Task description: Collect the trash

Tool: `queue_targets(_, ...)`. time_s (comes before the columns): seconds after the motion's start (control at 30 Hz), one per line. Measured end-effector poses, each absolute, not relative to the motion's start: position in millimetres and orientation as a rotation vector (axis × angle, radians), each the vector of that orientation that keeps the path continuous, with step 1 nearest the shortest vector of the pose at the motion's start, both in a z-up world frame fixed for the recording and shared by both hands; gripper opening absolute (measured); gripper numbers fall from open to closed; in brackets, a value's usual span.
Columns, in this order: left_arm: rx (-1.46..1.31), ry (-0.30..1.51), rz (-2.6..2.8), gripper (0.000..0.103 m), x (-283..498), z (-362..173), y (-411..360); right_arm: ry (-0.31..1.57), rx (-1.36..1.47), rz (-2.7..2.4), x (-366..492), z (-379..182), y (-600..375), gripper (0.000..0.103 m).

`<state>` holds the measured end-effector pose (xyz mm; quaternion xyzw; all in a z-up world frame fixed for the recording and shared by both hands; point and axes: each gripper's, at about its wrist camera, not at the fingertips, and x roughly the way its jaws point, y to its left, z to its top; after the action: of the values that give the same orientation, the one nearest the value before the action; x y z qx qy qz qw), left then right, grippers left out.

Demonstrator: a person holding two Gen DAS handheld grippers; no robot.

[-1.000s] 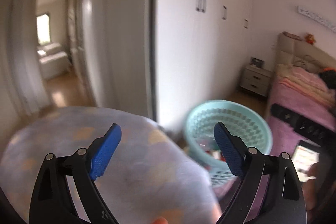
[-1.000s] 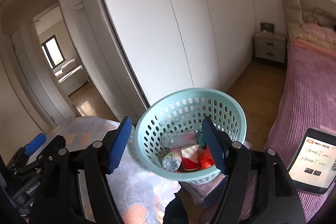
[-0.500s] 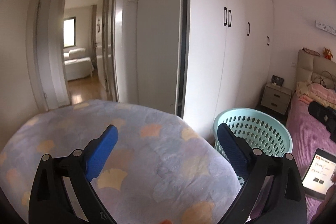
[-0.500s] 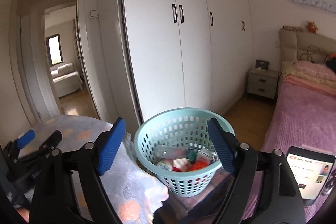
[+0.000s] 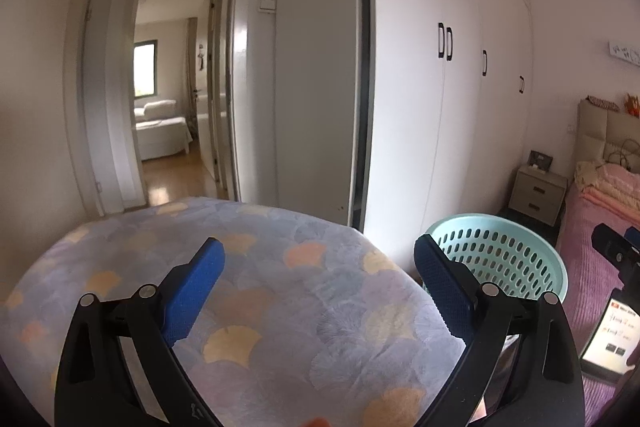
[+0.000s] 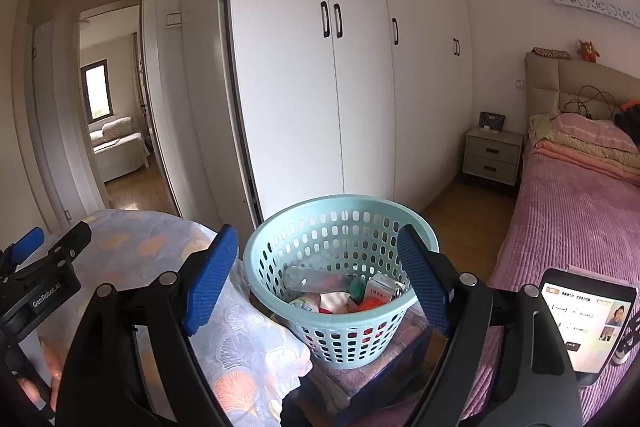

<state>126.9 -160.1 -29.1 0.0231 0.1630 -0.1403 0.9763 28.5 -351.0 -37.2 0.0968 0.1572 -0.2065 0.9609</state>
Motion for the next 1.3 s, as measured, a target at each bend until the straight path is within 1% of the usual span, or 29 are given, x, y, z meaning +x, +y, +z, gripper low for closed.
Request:
queue_targets(0.33, 0.079, 0.323, -0.307, 0.095, 124, -29, -170, 0.339, 0.200, -0.421, 35, -45, -353, 0.078)
queue_targets(1.3, 0.074, 0.348, -0.319, 0.095, 129, -32, -170, 0.353, 0.197, -0.391, 44, -49, -351, 0.078)
